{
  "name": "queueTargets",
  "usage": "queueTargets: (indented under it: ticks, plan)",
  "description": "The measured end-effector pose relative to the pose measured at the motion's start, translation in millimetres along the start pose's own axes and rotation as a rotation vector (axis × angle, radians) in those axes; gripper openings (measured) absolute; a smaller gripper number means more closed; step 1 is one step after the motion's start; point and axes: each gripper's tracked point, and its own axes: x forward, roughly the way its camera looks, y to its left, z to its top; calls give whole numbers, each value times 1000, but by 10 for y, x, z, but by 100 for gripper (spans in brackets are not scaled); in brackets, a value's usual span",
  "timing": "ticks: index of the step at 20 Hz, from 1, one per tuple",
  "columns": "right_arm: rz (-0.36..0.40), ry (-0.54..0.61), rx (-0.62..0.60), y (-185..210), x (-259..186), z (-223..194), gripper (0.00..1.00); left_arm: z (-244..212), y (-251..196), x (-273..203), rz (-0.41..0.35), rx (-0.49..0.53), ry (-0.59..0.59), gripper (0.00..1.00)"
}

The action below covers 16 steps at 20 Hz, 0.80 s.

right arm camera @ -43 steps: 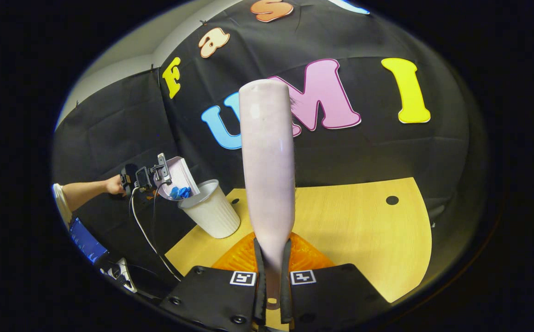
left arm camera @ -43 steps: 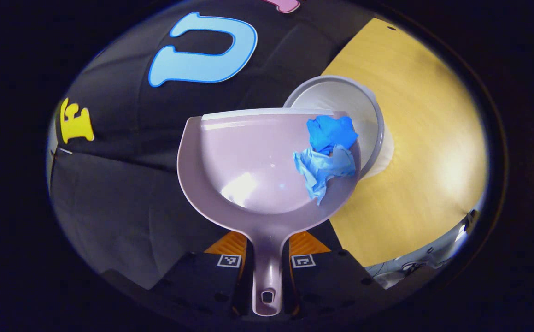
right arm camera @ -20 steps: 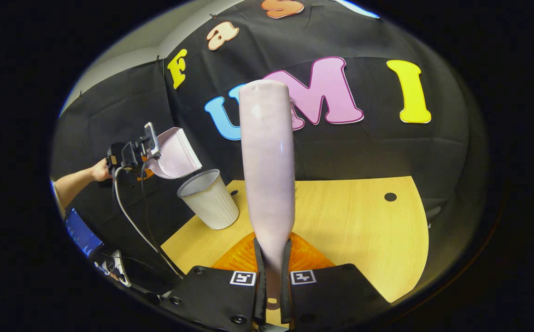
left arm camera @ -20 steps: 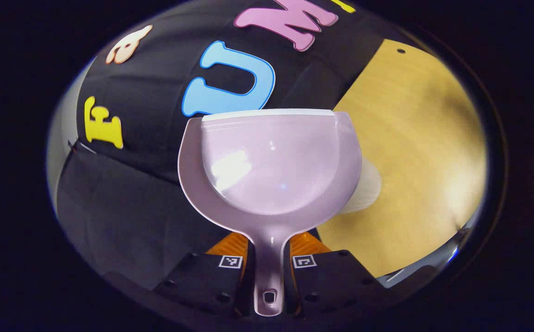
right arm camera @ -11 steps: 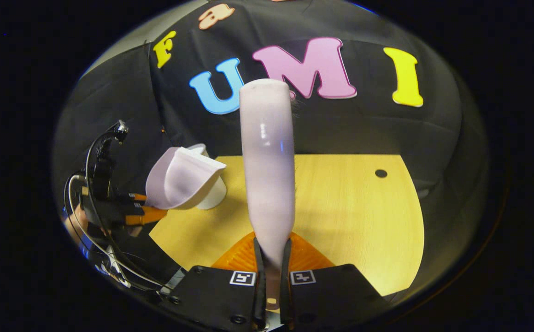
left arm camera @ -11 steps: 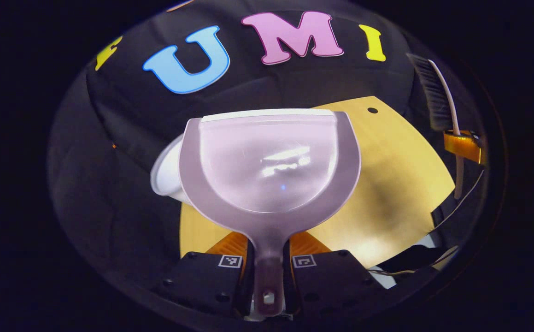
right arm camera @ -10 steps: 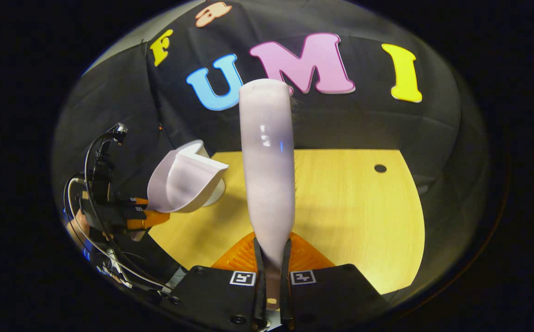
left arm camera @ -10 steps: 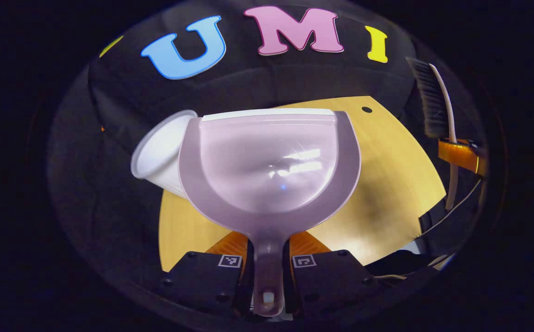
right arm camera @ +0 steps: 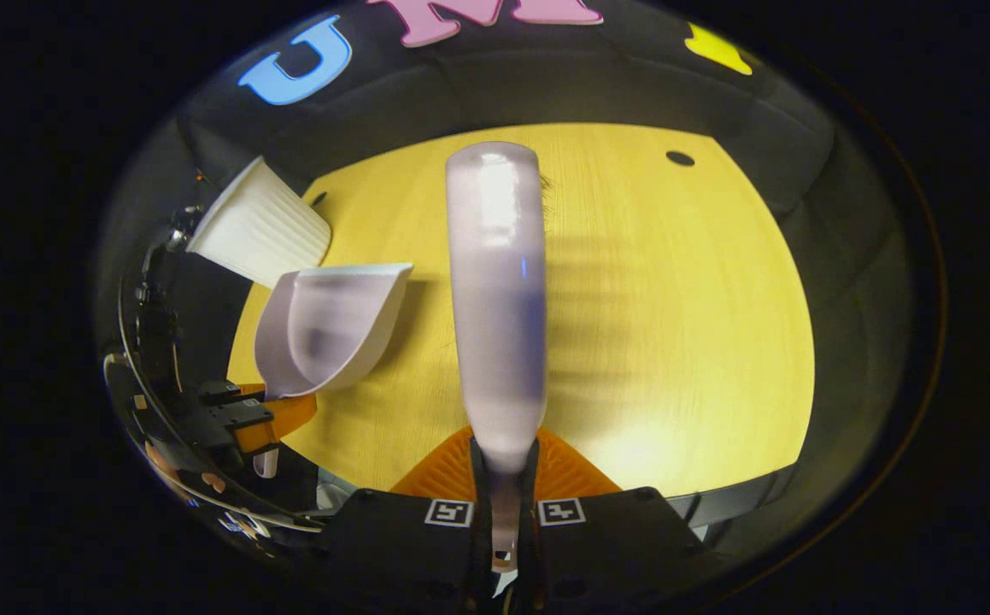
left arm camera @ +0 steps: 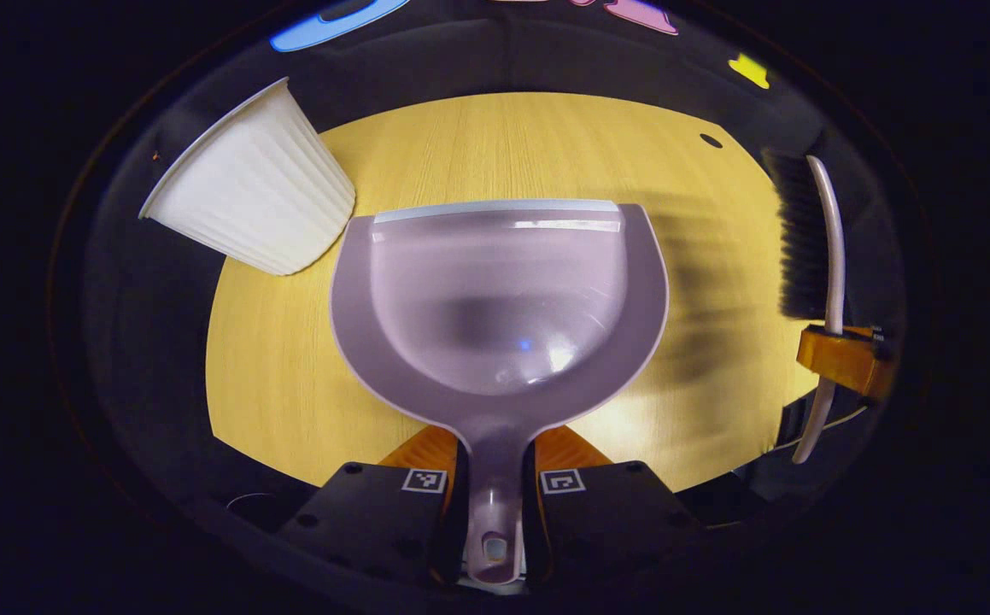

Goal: Pick up the small broom and dustpan from the desktop, sweep the trash into the dustpan with the broom, and then empty the trash into the garbage bin.

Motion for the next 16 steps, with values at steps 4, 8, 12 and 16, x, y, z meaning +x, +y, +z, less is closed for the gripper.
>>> queueTargets:
  ticks: [4,8,12,16]
  plan:
    - [-59,135,7,-19,495,-262,13,-130,-109,227,-15,2,67,24]
    - [-109,204,7,23,752,-436,13,-327,-218,474,-54,-27,134,24]
    - [-117,248,24,43,859,-620,13,-306,-198,504,-44,-4,124,24]
    - [-131,230,17,74,859,-588,16,-324,-213,479,-53,-21,135,27]
